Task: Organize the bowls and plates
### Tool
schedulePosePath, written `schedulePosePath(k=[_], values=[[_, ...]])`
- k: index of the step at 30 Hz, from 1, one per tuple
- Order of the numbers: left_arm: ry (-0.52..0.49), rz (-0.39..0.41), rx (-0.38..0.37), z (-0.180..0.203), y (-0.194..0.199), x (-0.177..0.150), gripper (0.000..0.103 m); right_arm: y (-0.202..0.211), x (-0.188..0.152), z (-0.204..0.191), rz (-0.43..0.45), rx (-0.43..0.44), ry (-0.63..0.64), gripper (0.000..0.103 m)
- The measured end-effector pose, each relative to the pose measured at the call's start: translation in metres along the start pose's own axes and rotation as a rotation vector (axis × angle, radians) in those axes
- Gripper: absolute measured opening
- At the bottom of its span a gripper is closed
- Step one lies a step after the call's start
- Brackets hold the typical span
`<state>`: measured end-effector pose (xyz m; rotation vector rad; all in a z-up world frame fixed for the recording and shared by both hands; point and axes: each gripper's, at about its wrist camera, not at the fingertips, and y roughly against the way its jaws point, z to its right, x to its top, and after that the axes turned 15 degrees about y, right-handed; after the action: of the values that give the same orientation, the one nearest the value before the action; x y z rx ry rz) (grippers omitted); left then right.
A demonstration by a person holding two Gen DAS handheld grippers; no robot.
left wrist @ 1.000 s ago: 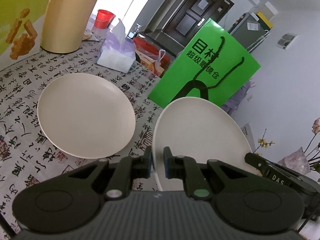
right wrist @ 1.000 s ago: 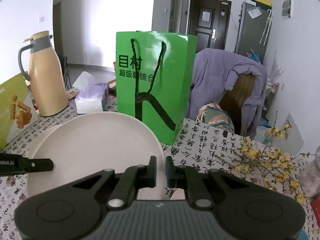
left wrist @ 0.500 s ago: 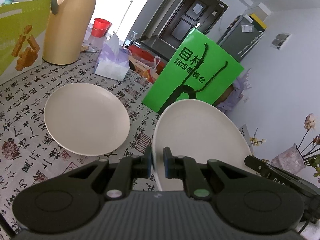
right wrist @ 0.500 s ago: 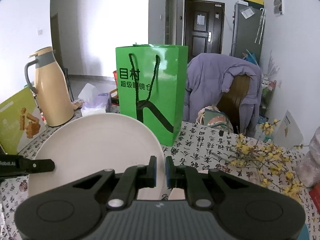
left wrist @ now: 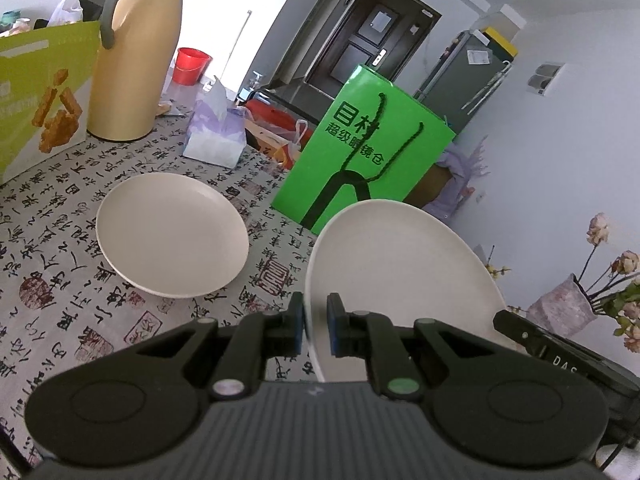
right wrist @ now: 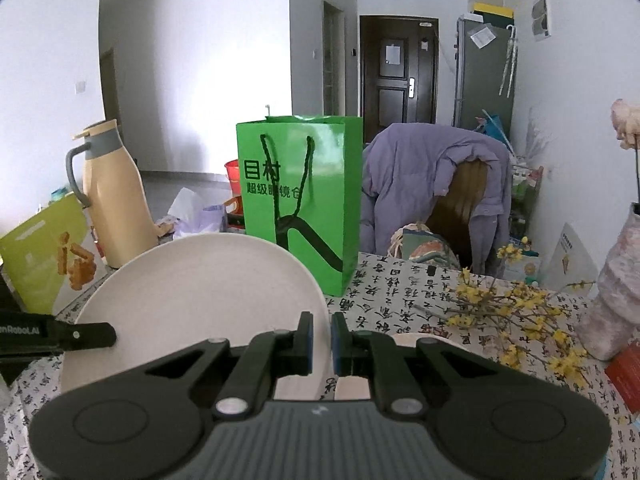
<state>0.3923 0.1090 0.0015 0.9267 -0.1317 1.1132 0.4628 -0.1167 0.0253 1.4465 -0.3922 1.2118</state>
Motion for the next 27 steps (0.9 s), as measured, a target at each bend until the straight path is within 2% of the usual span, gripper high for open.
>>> schedulePosePath(k=[27], values=[[-0.045, 0.038, -0.018, 0.012, 0.054, -0.035, 0.012, 0.069, -0.023, -0.004, 0.048, -0.015, -0.03, 0.009]])
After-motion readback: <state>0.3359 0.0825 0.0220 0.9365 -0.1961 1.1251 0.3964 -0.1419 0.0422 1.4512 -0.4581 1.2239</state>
